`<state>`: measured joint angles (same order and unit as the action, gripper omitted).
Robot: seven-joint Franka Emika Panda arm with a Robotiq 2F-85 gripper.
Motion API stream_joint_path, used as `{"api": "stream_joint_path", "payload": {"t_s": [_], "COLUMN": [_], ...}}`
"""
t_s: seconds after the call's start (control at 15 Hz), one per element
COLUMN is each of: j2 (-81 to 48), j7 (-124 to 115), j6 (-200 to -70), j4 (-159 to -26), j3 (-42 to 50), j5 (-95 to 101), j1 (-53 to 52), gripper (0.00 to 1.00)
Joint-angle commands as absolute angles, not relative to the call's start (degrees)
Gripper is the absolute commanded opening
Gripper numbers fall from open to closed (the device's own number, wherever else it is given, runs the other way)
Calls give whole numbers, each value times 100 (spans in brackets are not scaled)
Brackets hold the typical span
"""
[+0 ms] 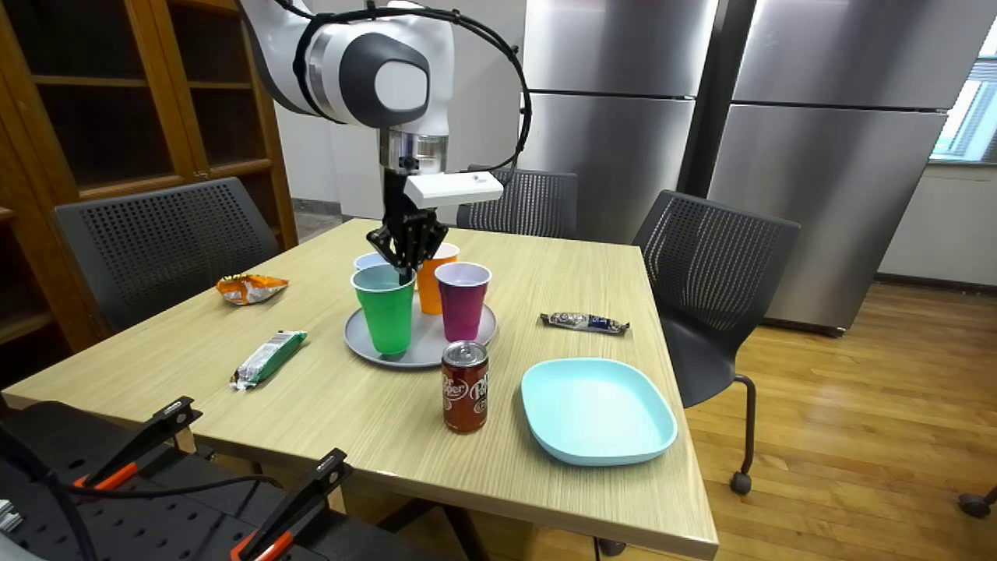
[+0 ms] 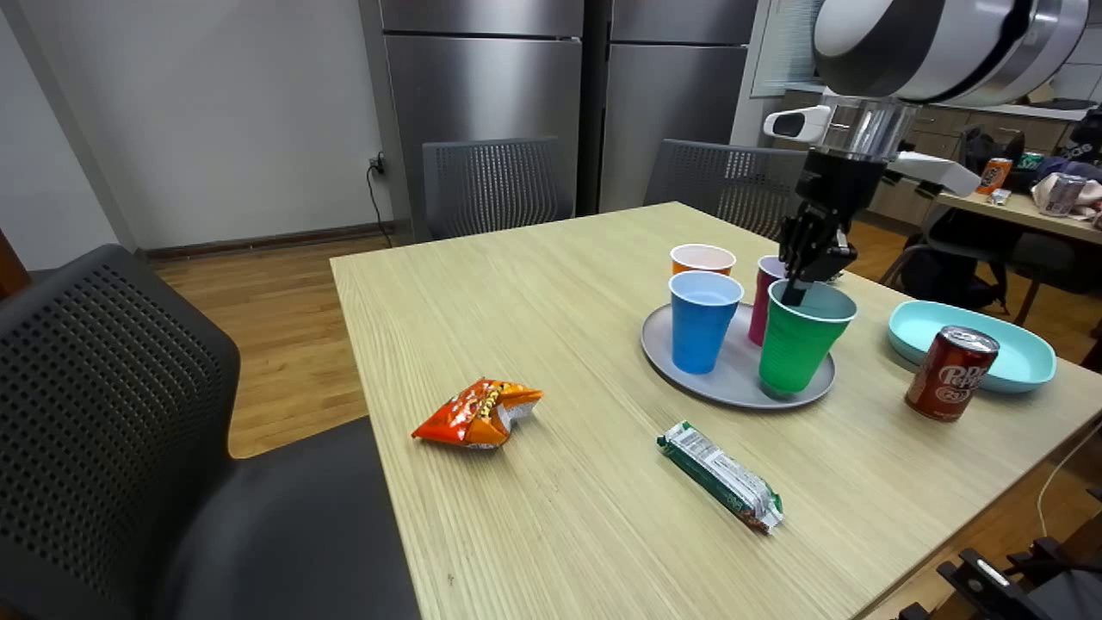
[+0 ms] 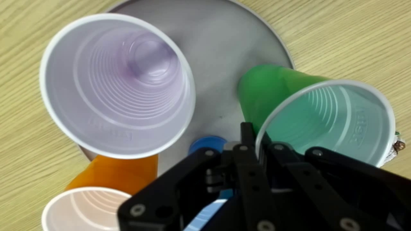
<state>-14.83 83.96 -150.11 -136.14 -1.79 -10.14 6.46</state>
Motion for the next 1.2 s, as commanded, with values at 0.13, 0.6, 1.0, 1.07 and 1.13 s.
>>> {"api": "stream_joint_path", "payload": {"t_s": [0.13, 0.6, 1.0, 1.07, 1.13], "j2": [-1557, -1583, -1586, -1588, -1589], "j7": [8607, 8624, 8624, 8619, 8614], "j6": [-14848, -14854, -14853, -14850, -14853], "j4": [-13464, -13448, -13446, -13445, -13446], "j3": [-347, -371, -360, -358, -357], "j5": [-1087, -1073, -1042, -1038, -1034], "j1": [833, 858, 852, 850, 848], "gripper": [1, 1, 44, 51, 58]}}
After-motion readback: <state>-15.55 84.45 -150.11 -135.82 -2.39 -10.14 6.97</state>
